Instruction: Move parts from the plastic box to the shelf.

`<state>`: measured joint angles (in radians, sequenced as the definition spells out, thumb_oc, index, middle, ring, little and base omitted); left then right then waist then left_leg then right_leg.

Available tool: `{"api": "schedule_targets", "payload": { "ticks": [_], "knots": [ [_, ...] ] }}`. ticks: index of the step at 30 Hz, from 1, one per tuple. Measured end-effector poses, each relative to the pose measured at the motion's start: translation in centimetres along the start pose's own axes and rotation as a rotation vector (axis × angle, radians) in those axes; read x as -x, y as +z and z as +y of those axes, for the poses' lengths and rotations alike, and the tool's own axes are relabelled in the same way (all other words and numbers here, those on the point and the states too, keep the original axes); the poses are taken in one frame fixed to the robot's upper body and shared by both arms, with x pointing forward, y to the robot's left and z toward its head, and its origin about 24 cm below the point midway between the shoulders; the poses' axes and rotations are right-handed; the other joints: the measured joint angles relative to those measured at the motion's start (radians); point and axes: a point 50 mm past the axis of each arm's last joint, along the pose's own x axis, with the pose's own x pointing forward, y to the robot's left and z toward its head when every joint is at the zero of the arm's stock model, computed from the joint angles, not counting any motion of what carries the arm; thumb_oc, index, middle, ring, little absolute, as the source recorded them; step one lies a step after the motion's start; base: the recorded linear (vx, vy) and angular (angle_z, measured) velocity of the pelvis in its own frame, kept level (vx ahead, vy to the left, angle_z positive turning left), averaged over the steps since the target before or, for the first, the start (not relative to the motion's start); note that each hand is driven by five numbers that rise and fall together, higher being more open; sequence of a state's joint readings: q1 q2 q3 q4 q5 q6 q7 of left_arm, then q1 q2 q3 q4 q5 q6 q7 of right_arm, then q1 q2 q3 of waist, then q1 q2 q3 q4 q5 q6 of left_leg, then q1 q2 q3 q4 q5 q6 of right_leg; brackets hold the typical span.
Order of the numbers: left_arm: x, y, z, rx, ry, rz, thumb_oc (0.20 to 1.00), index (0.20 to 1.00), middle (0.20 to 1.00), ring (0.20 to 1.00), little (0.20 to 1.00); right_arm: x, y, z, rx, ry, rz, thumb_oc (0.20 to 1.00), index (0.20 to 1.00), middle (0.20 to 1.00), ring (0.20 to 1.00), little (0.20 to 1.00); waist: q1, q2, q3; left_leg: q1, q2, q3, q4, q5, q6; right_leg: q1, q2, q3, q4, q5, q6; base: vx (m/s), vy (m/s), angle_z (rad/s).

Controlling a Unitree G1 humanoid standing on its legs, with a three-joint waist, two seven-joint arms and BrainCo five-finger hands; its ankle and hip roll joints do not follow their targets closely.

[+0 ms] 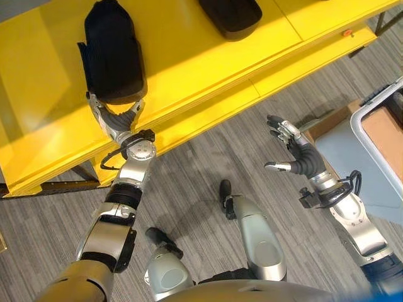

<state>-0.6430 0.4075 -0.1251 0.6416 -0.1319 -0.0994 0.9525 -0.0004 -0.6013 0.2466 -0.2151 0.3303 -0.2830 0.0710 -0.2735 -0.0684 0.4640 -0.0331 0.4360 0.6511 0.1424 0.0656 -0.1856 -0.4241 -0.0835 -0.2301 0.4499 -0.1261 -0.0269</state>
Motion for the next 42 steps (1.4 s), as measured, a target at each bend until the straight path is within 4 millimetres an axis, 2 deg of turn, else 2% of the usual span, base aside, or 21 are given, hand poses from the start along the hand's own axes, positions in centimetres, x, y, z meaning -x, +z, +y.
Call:
{"api": "schedule_targets", "payload": {
  "ticks": [19, 20, 31, 42],
  "knots": [
    [-0.9, 0.8, -0.8, 0.004, -0.032, 0.012, 1.0, 1.0, 1.0, 1.0, 1.0, 0.0, 0.0, 0.0, 0.002, 0.006, 0.002, 1.0, 1.0, 1.0, 1.0, 1.0, -0.014, -0.013, -0.008, 0.02, 0.007, 0.025, 0.0, -0.002, -0.002, 0.016, 0.012, 0.008, -0.013, 0.005, -0.002, 0.01, 0.002, -0.02],
    [-0.9, 0.8, -0.9, 0.005, -0.032, 0.012, 1.0, 1.0, 1.0, 1.0, 1.0, 0.0, 0.0, 0.0, 0.003, 0.006, 0.001, 1.0, 1.0, 1.0, 1.0, 1.0, -0.014, -0.015, -0.009, 0.02, 0.007, 0.025, 0.0, -0.002, -0.002, 0.016, 0.012, 0.008, -0.013, 0.012, -0.011, 0.0, 0.0, 0.0],
    [-1.2, 0.6, -0.6, -0.029, -0.005, 0.012, 1.0, 1.0, 1.0, 1.0, 1.0, 0.1, 0.0, 0.1, 0.0, 0.007, 0.004, 1.0, 1.0, 1.0, 1.0, 1.0, -0.02, -0.041, -0.029, 0.021, 0.007, 0.026, 0.003, -0.002, -0.002, 0.016, 0.012, 0.008, -0.012, 0.014, -0.012, 0.0, 0.0, 0.0],
    [-3.1, 0.8, -0.1, -0.139, 0.027, 0.01, 1.0, 1.0, 1.0, 1.0, 1.0, 0.1, -0.1, 0.1, -0.014, 0.001, 0.007, 1.0, 1.0, 1.0, 1.0, 1.0, -0.051, -0.045, -0.035, 0.021, 0.015, 0.032, 0.008, -0.002, -0.002, 0.013, 0.02, 0.009, -0.012, 0.019, -0.019, 0.0, -0.004, -0.01]
  ]
}}
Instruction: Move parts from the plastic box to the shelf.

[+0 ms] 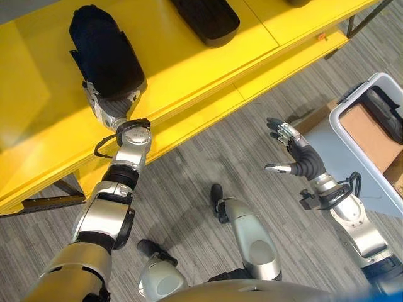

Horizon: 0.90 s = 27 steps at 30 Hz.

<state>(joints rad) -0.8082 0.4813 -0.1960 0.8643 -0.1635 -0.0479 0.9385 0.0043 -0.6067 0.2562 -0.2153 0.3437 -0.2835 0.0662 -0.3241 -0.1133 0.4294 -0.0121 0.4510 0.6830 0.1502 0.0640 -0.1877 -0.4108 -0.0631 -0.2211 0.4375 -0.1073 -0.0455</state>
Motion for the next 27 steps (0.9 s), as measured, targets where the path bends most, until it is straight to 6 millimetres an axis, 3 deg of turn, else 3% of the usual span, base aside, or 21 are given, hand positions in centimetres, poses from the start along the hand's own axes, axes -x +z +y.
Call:
{"api": "schedule_targets", "payload": {
  "ticks": [4, 13, 27],
  "knots": [
    [-0.4, -0.8, 0.5, -0.041, 0.016, 0.02, 1.0, 1.0, 1.0, 1.0, 1.0, 0.1, -0.1, 0.1, -0.01, 0.003, 0.003, 1.0, 1.0, 1.0, 1.0, 1.0, -0.004, -0.003, -0.018, 0.012, 0.006, 0.016, 0.001, 0.0, 0.0, 0.0, 0.012, 0.011, 0.001, 0.002, -0.003, 0.01, -0.018, -0.12],
    [-1.1, -0.7, 1.0, -0.165, 0.041, -0.03, 1.0, 1.0, 1.0, 1.0, 1.0, 0.1, -0.2, 0.4, -0.035, 0.01, 0.007, 1.0, 1.0, 1.0, 1.0, 1.0, -0.012, -0.003, -0.019, 0.009, 0.007, 0.02, 0.001, 0.0, -0.001, -0.005, 0.012, 0.012, -0.002, 0.001, -0.001, 0.0, 0.0, 0.0],
    [-1.1, 0.2, 1.5, -0.13, 0.168, -0.073, 1.0, 1.0, 1.0, 1.0, 1.0, 0.3, -0.3, 0.5, -0.037, 0.006, 0.015, 1.0, 1.0, 1.0, 1.0, 1.0, -0.011, -0.003, -0.019, -0.001, 0.007, 0.017, 0.001, 0.0, -0.001, -0.012, 0.011, 0.01, -0.001, 0.006, -0.008, 0.0, 0.0, 0.0]
  ]
}}
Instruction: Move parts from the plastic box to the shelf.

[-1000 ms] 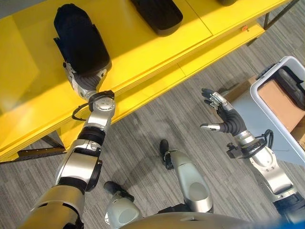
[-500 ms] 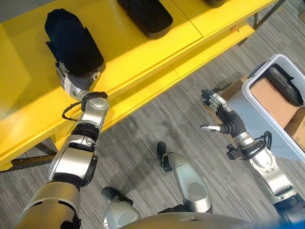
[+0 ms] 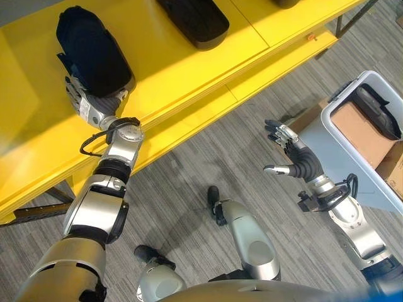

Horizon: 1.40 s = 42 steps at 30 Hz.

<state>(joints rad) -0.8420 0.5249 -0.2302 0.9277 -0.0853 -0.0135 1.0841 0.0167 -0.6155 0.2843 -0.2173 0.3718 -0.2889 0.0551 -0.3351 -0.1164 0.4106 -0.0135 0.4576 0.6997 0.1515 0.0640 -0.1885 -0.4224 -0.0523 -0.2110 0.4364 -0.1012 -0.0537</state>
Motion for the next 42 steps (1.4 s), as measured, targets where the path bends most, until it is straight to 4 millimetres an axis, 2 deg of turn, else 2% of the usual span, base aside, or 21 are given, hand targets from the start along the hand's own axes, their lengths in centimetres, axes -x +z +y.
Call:
{"api": "schedule_targets", "payload": {
  "ticks": [3, 5, 6, 13, 14, 19, 23, 27, 29, 31, 32, 33, 34, 35, 37, 38, 39, 40, 41, 42],
  "knots": [
    [-0.2, 1.0, 0.8, 0.069, 0.125, -0.06, 1.0, 1.0, 1.0, 1.0, 1.0, 0.3, -0.1, 0.1, -0.004, -0.006, -0.004, 1.0, 1.0, 1.0, 1.0, 1.0, 0.003, 0.001, 0.001, -0.001, 0.0, -0.002, 0.0, 0.0, 0.0, 0.0, 0.0, -0.002, 0.0, 0.0, 0.0, 0.0, 0.0, 0.0],
    [-0.4, 2.4, 1.3, 0.146, 0.188, -0.129, 1.0, 1.0, 1.0, 1.0, 1.0, 0.7, -0.3, 0.1, -0.009, -0.017, 0.005, 1.0, 1.0, 1.0, 1.0, 1.0, 0.006, 0.001, 0.001, -0.002, -0.001, -0.003, -0.001, 0.0, 0.0, 0.0, -0.001, -0.002, 0.0, 0.0, 0.0, 0.0, 0.0, 0.0],
    [-0.5, 3.7, 1.7, 0.213, 0.199, -0.199, 1.0, 1.0, 1.0, 1.0, 1.0, 0.8, -0.3, 0.2, -0.011, -0.023, 0.002, 1.0, 1.0, 1.0, 1.0, 1.0, 0.008, 0.001, 0.001, -0.002, -0.002, -0.004, -0.002, 0.0, 0.0, 0.0, -0.003, -0.002, 0.0, 0.0, 0.0, 0.0, 0.0, 0.0],
    [0.7, 7.7, 2.3, 0.415, 0.189, -0.428, 1.0, 1.0, 1.0, 1.0, 1.0, 1.7, -0.6, 0.1, -0.008, -0.024, 0.018, 1.0, 1.0, 1.0, 1.0, 1.0, 0.024, 0.008, 0.005, -0.002, -0.007, -0.008, -0.002, 0.0, 0.0, 0.003, -0.008, -0.003, 0.001, 0.0, 0.001, -0.01, 0.004, 0.01],
    [1.2, 8.9, 2.7, 0.479, 0.181, -0.486, 1.0, 1.0, 1.0, 1.0, 1.0, 1.7, -0.6, 0.1, -0.007, -0.025, 0.019, 1.0, 1.0, 1.0, 1.0, 1.0, 0.027, 0.012, 0.008, -0.004, -0.01, -0.014, -0.002, 0.0, 0.0, 0.004, -0.012, -0.005, 0.003, -0.001, 0.002, -0.05, 0.025, 0.08],
    [3.9, 12.0, 3.8, 0.669, 0.087, -0.639, 1.0, 1.0, 1.0, 1.0, 1.0, 1.8, -0.5, 0.0, -0.002, -0.03, 0.019, 1.0, 1.0, 1.0, 1.0, 1.0, 0.031, 0.032, 0.02, -0.005, -0.025, -0.027, -0.01, 0.001, 0.0, 0.013, -0.027, -0.01, 0.002, -0.003, 0.011, -0.04, 0.021, 0.09],
    [5.8, 13.2, 4.6, 0.746, -0.03, -0.717, 1.0, 1.0, 1.0, 1.0, 1.0, 1.9, -0.3, -0.4, 0.006, -0.044, 0.009, 1.0, 1.0, 1.0, 1.0, 1.0, 0.053, 0.046, 0.028, -0.003, -0.038, -0.035, -0.014, 0.002, 0.002, 0.014, -0.037, -0.012, 0.007, -0.002, 0.012, -0.05, -0.011, 0.04],
    [7.9, 11.1, 5.6, 0.758, -0.197, -0.707, 1.0, 1.0, 1.0, 1.0, 1.0, 2.8, 0.6, -1.3, 0.018, -0.091, -0.033, 1.0, 1.0, 1.0, 1.0, 1.0, 0.072, 0.075, 0.023, 0.02, -0.05, -0.051, -0.03, 0.006, 0.005, 0.041, -0.041, -0.021, 0.006, -0.007, 0.019, -0.05, -0.053, 0.07],
    [9.4, 9.0, 6.3, 0.757, -0.306, -0.665, 1.0, 1.0, 1.0, 1.0, 1.0, 2.9, 1.3, -1.7, 0.009, -0.113, -0.069, 1.0, 1.0, 1.0, 1.0, 1.0, 0.092, 0.096, 0.017, 0.033, -0.052, -0.054, -0.031, 0.008, 0.008, 0.061, -0.044, -0.026, 0.001, -0.011, 0.023, -0.03, -0.072, 0.05],
    [11.4, 6.3, 7.8, 0.735, -0.459, -0.614, 1.0, 1.0, 1.0, 1.0, 1.0, 3.2, 2.2, -2.1, -0.029, -0.13, -0.107, 1.0, 1.0, 1.0, 1.0, 1.0, 0.109, 0.122, 0.002, 0.051, -0.061, -0.057, -0.038, 0.014, 0.016, 0.075, -0.055, -0.031, 0.002, -0.022, 0.027, 0.0, -0.044, 0.17],
    [12.1, 5.3, 8.0, 0.717, -0.509, -0.588, 1.0, 1.0, 1.0, 1.0, 1.0, 3.3, 2.3, -2.4, -0.037, -0.143, -0.115, 1.0, 1.0, 1.0, 1.0, 1.0, 0.126, 0.141, -0.008, 0.053, -0.064, -0.065, -0.045, 0.018, 0.02, 0.086, -0.06, -0.039, 0.004, -0.027, 0.029, 0.02, -0.055, 0.34],
    [12.7, 3.3, 9.2, 0.674, -0.599, -0.528, 1.0, 1.0, 1.0, 1.0, 1.0, 2.9, 2.5, -2.5, -0.06, -0.155, -0.139, 1.0, 1.0, 1.0, 1.0, 1.0, 0.179, 0.155, -0.032, 0.063, -0.079, -0.084, -0.046, 0.035, 0.041, 0.093, -0.083, -0.051, 0.032, -0.059, 0.035, 0.01, -0.056, 0.32],
    [12.8, 2.6, 9.8, 0.666, -0.622, -0.505, 1.0, 1.0, 1.0, 1.0, 1.0, 3.2, 2.3, -2.5, -0.066, -0.163, -0.128, 1.0, 1.0, 1.0, 1.0, 1.0, 0.18, 0.152, -0.047, 0.064, -0.084, -0.091, -0.047, 0.044, 0.05, 0.095, -0.091, -0.051, 0.037, -0.067, 0.033, -0.02, -0.046, 0.35],
    [13.1, 1.5, 10.3, 0.649, -0.658, -0.462, 1.0, 1.0, 1.0, 1.0, 1.0, 3.1, 2.3, -2.6, -0.068, -0.177, -0.13, 1.0, 1.0, 1.0, 1.0, 1.0, 0.199, 0.164, -0.065, 0.058, -0.091, -0.109, -0.053, 0.069, 0.056, 0.106, -0.099, -0.059, 0.037, -0.079, 0.032, -0.06, -0.011, 0.48],
    [13.5, 0.4, 10.5, 0.661, -0.748, -0.382, 1.0, 1.0, 1.0, 1.0, 1.0, 3.3, 1.7, -2.9, -0.074, -0.236, -0.097, 1.0, 1.0, 1.0, 1.0, 1.0, 0.238, 0.153, -0.102, 0.04, -0.125, -0.13, -0.091, 0.181, 0.075, 0.127, -0.14, -0.082, 0.016, -0.083, 0.029, -0.08, 0.041, 0.76],
    [13.7, 0.1, 10.4, 0.692, -0.831, -0.351, 1.0, 1.0, 1.0, 1.0, 1.0, 3.4, 1.4, -3.3, -0.078, -0.288, -0.088, 1.0, 1.0, 1.0, 1.0, 1.0, 0.256, 0.14, -0.11, 0.029, -0.145, -0.135, -0.074, 0.186, 0.086, 0.154, -0.159, -0.106, -0.023, -0.081, 0.031, -0.1, 0.113, 0.87],
    [14.0, 0.0, 10.3, 0.705, -0.93, -0.345, 1.0, 1.0, 1.0, 1.0, 1.0, 3.6, 1.1, -3.7, -0.081, -0.343, -0.08, 1.0, 1.0, 1.0, 1.0, 1.0, 0.272, 0.126, -0.139, 0.031, -0.204, -0.133, -0.007, 0.071, 0.091, 0.178, -0.159, -0.106, -0.068, -0.054, 0.047, -0.12, 0.198, 0.79],
    [14.3, -0.4, 10.3, 0.703, -1.001, -0.33, 1.0, 1.0, 1.0, 1.0, 1.0, 3.7, 1.1, -4.2, -0.071, -0.386, -0.081, 1.0, 1.0, 1.0, 1.0, 1.0, 0.271, 0.136, -0.158, 0.037, -0.27, -0.143, -0.013, -0.04, 0.117, 0.196, -0.144, -0.107, -0.121, 0.0, 0.047, -0.22, 0.273, 0.24],
    [14.8, -0.7, 10.3, 0.709, -1.05, -0.312, 1.0, 1.0, 1.0, 1.0, 1.0, 3.8, 1.0, -4.6, -0.062, -0.429, -0.079, 1.0, 1.0, 1.0, 1.0, 1.0, 0.277, 0.14, -0.164, 0.039, -0.344, -0.17, -0.017, -0.108, 0.158, 0.214, -0.13, -0.091, -0.181, 0.053, 0.042, -0.28, 0.365, -0.93],
    [17.1, -1.6, 9.6, 0.695, -1.256, -0.253, 1.0, 1.0, 1.0, 1.0, 1.0, 4.4, 2.0, -5.7, 0.056, -0.606, -0.156, 1.0, 1.0, 1.0, 1.0, 1.0, 0.294, 0.152, -0.168, 0.081, -0.549, -0.357, -0.213, -0.093, 0.332, 0.258, -0.062, -0.02, -0.284, 0.147, 0.081, -0.27, 0.288, -1.07]
  ]
}}
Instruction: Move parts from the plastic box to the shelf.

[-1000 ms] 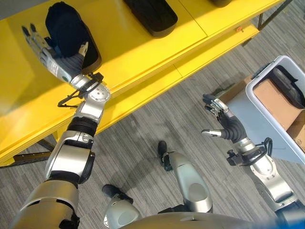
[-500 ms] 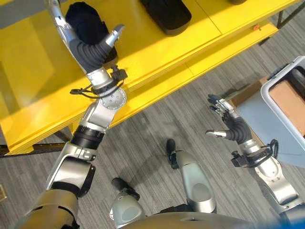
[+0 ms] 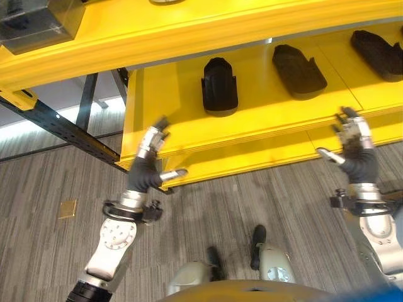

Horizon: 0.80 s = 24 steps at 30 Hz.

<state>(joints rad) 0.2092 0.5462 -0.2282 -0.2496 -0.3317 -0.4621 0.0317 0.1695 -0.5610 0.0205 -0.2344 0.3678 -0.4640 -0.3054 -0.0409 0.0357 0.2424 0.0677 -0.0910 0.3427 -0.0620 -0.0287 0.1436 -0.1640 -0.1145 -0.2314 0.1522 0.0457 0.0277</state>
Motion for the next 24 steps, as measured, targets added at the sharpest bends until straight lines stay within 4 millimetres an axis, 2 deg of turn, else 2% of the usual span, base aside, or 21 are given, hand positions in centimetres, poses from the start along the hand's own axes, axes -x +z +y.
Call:
{"api": "schedule_targets", "payload": {
  "ticks": [1, 3, 4, 5, 6, 7, 8, 9, 11, 13, 15, 16, 17, 18, 19, 20, 21, 22, 23, 24],
  "knots": [
    [0.0, -0.3, -0.2, 0.014, -0.015, 0.02, 1.0, 1.0, 1.0, 1.0, 1.0, 0.3, 0.1, 0.4, -0.013, -0.026, -0.004, 1.0, 1.0, 1.0, 1.0, 1.0, -0.026, -0.028, -0.014, -0.009, 0.002, 0.01, 0.016, -0.003, 0.0, -0.004, -0.001, 0.01, -0.01, -0.003, 0.04, -0.18, 0.205, -1.05],
    [-0.6, -0.3, -1.2, 0.025, -0.095, 0.014, 1.0, 1.0, 1.0, 1.0, 1.0, 0.4, 0.8, 1.4, -0.038, -0.017, -0.035, 1.0, 1.0, 1.0, 1.0, 1.0, -0.028, -0.065, -0.042, -0.016, -0.002, 0.051, -0.001, -0.002, -0.008, -0.012, -0.005, 0.022, -0.013, 0.003, 0.063, -0.16, 0.098, -0.49],
    [-1.1, -0.2, -1.6, 0.03, -0.131, 0.001, 1.0, 1.0, 1.0, 1.0, 1.0, 0.4, 1.1, 1.6, -0.045, -0.024, -0.046, 1.0, 1.0, 1.0, 1.0, 1.0, -0.043, -0.074, -0.045, -0.032, 0.011, 0.068, 0.018, -0.015, -0.053, -0.02, 0.001, 0.019, 0.006, 0.006, 0.078, -0.2, 0.078, -0.5],
    [-1.3, -0.2, -1.4, 0.01, -0.148, 0.004, 1.0, 1.0, 1.0, 1.0, 1.0, 0.8, 0.5, 2.4, -0.084, -0.049, -0.015, 1.0, 1.0, 1.0, 1.0, 1.0, -0.047, -0.147, -0.056, -0.104, 0.005, 0.037, 0.163, -0.062, -0.086, -0.026, -0.066, 0.029, -0.012, 0.095, 0.079, -0.21, -0.003, -0.98],
    [-0.8, -0.4, -1.6, -0.001, -0.18, 0.03, 1.0, 1.0, 1.0, 1.0, 1.0, 0.8, -0.1, 2.7, -0.065, -0.026, 0.015, 1.0, 1.0, 1.0, 1.0, 1.0, -0.038, -0.162, -0.064, -0.098, 0.034, 0.043, 0.187, -0.094, 0.006, -0.057, -0.118, 0.046, -0.033, 0.096, 0.172, -0.2, -0.027, -1.6],
    [-0.2, -1.0, -1.9, 0.01, -0.18, 0.071, 1.0, 1.0, 1.0, 1.0, 1.0, 1.0, -0.4, 2.4, -0.042, -0.012, 0.045, 1.0, 1.0, 1.0, 1.0, 1.0, -0.049, -0.137, -0.065, -0.079, 0.059, 0.137, 0.138, -0.061, -0.005, -0.067, -0.117, -0.051, -0.053, 0.084, 0.193, -0.24, -0.081, -2.35],
    [0.2, -1.2, -1.7, 0.006, -0.168, 0.085, 1.0, 1.0, 1.0, 1.0, 1.0, 1.3, -0.6, 2.0, -0.015, -0.008, 0.07, 1.0, 1.0, 1.0, 1.0, 1.0, -0.058, -0.113, -0.048, -0.055, 0.08, 0.215, 0.105, -0.051, -0.004, -0.075, -0.133, -0.157, -0.009, 0.093, 0.215, -0.24, -0.109, -2.15],
    [0.5, -1.3, -1.6, 0.008, -0.156, 0.096, 1.0, 1.0, 1.0, 1.0, 1.0, 1.6, -0.8, 1.6, 0.009, -0.014, 0.093, 1.0, 1.0, 1.0, 1.0, 1.0, -0.078, -0.103, -0.051, -0.049, 0.091, 0.257, 0.103, -0.051, -0.006, -0.067, -0.155, -0.179, 0.039, 0.082, 0.233, -0.24, -0.14, -1.74],
    [0.2, -1.1, -1.5, 0.006, -0.144, 0.077, 1.0, 1.0, 1.0, 1.0, 1.0, 2.1, -0.9, 0.9, 0.051, -0.022, 0.115, 1.0, 1.0, 1.0, 1.0, 1.0, -0.107, -0.087, -0.048, -0.052, 0.113, 0.312, 0.096, -0.046, -0.005, -0.056, -0.184, -0.191, 0.155, 0.05, 0.231, -0.16, -0.172, -1.1],
    [0.0, -1.1, -1.4, 0.001, -0.128, 0.065, 1.0, 1.0, 1.0, 1.0, 1.0, 2.5, -1.0, 0.6, 0.063, -0.056, 0.127, 1.0, 1.0, 1.0, 1.0, 1.0, -0.118, -0.084, -0.049, -0.05, 0.133, 0.364, 0.086, -0.043, -0.027, -0.016, -0.166, -0.134, 0.198, -0.005, 0.223, -0.09, -0.181, -0.97],
    [0.0, -1.0, -1.2, 0.001, -0.103, 0.051, 1.0, 1.0, 1.0, 1.0, 1.0, 2.6, -1.1, 0.6, 0.067, -0.074, 0.128, 1.0, 1.0, 1.0, 1.0, 1.0, -0.115, -0.092, -0.059, -0.048, 0.162, 0.438, 0.08, -0.031, -0.049, 0.037, -0.145, -0.131, 0.205, -0.061, 0.207, -0.04, -0.23, -1.2],
    [-0.1, -1.0, -1.2, 0.001, -0.093, 0.046, 1.0, 1.0, 1.0, 1.0, 1.0, 2.6, -1.1, 0.4, 0.07, -0.091, 0.128, 1.0, 1.0, 1.0, 1.0, 1.0, -0.118, -0.1, -0.068, -0.05, 0.176, 0.492, 0.082, -0.02, -0.078, 0.106, -0.133, -0.15, 0.151, -0.093, 0.189, -0.03, -0.362, -1.27],
    [-0.1, -1.1, -1.3, 0.004, -0.087, 0.047, 1.0, 1.0, 1.0, 1.0, 1.0, 2.5, -1.1, 0.5, 0.068, -0.097, 0.129, 1.0, 1.0, 1.0, 1.0, 1.0, -0.112, -0.109, -0.074, -0.051, 0.184, 0.508, 0.086, -0.013, -0.096, 0.127, -0.133, -0.161, 0.135, -0.111, 0.161, 0.02, -0.535, -1.42],
    [-0.1, -1.1, -1.3, 0.006, -0.076, 0.047, 1.0, 1.0, 1.0, 1.0, 1.0, 2.4, -1.1, 0.7, 0.059, -0.097, 0.124, 1.0, 1.0, 1.0, 1.0, 1.0, -0.103, -0.113, -0.084, -0.057, 0.207, 0.551, 0.11, -0.007, -0.12, 0.159, -0.131, -0.181, 0.08, -0.132, 0.125, 0.04, -0.363, -1.21],
    [-0.1, -1.1, -1.2, -0.001, -0.064, 0.044, 1.0, 1.0, 1.0, 1.0, 1.0, 2.1, -1.1, 1.0, 0.052, -0.093, 0.116, 1.0, 1.0, 1.0, 1.0, 1.0, -0.113, -0.147, -0.102, -0.061, 0.213, 0.585, 0.146, -0.01, -0.151, 0.179, -0.151, -0.195, -0.002, -0.158, 0.087, 0.11, -0.491, -1.31],
    [-0.1, -1.3, -1.0, -0.001, -0.036, 0.051, 1.0, 1.0, 1.0, 1.0, 1.0, 1.7, -1.9, 1.4, 0.06, -0.085, 0.126, 1.0, 1.0, 1.0, 1.0, 1.0, -0.118, -0.159, -0.095, -0.073, 0.247, 0.587, 0.237, -0.04, -0.245, 0.176, -0.156, -0.215, -0.014, -0.147, 0.081, 0.14, -0.414, -1.7],
    [-0.2, -1.8, -1.7, 0.025, -0.022, 0.063, 1.0, 1.0, 1.0, 1.0, 1.0, 1.4, -2.6, 1.4, 0.089, -0.083, 0.152, 1.0, 1.0, 1.0, 1.0, 1.0, -0.085, -0.144, -0.108, -0.092, 0.288, 0.424, 0.364, -0.078, -0.234, 0.158, -0.149, -0.239, -0.046, -0.16, 0.077, 0.22, -0.644, -2.17],
    [-0.1, -1.9, -2.3, 0.058, -0.012, 0.065, 1.0, 1.0, 1.0, 1.0, 1.0, 0.7, -2.4, 1.2, 0.131, -0.055, 0.132, 1.0, 1.0, 1.0, 1.0, 1.0, -0.061, -0.086, -0.125, -0.049, 0.323, 0.386, 0.293, -0.089, -0.244, 0.15, -0.112, -0.287, -0.061, -0.158, 0.079, 0.18, -0.53, -2.45],
    [-0.2, -1.6, -2.6, 0.073, -0.007, 0.046, 1.0, 1.0, 1.0, 1.0, 1.0, 0.2, -1.8, 1.0, 0.175, -0.022, 0.104, 1.0, 1.0, 1.0, 1.0, 1.0, -0.064, -0.025, -0.132, 0.01, 0.351, 0.393, 0.205, -0.072, -0.242, 0.149, -0.071, -0.315, -0.088, -0.109, 0.084, 0.16, -0.442, -1.85],
    [-0.5, -1.5, -2.0, 0.047, 0.013, 0.042, 1.0, 1.0, 1.0, 1.0, 1.0, 0.2, -2.1, 1.8, 0.187, 0.006, 0.099, 1.0, 1.0, 1.0, 1.0, 1.0, -0.081, -0.068, -0.108, 0.044, 0.326, 0.42, 0.199, -0.01, -0.207, 0.155, -0.097, -0.306, -0.085, -0.022, 0.033, 0.18, -0.46, -1.35]
  ]
}}
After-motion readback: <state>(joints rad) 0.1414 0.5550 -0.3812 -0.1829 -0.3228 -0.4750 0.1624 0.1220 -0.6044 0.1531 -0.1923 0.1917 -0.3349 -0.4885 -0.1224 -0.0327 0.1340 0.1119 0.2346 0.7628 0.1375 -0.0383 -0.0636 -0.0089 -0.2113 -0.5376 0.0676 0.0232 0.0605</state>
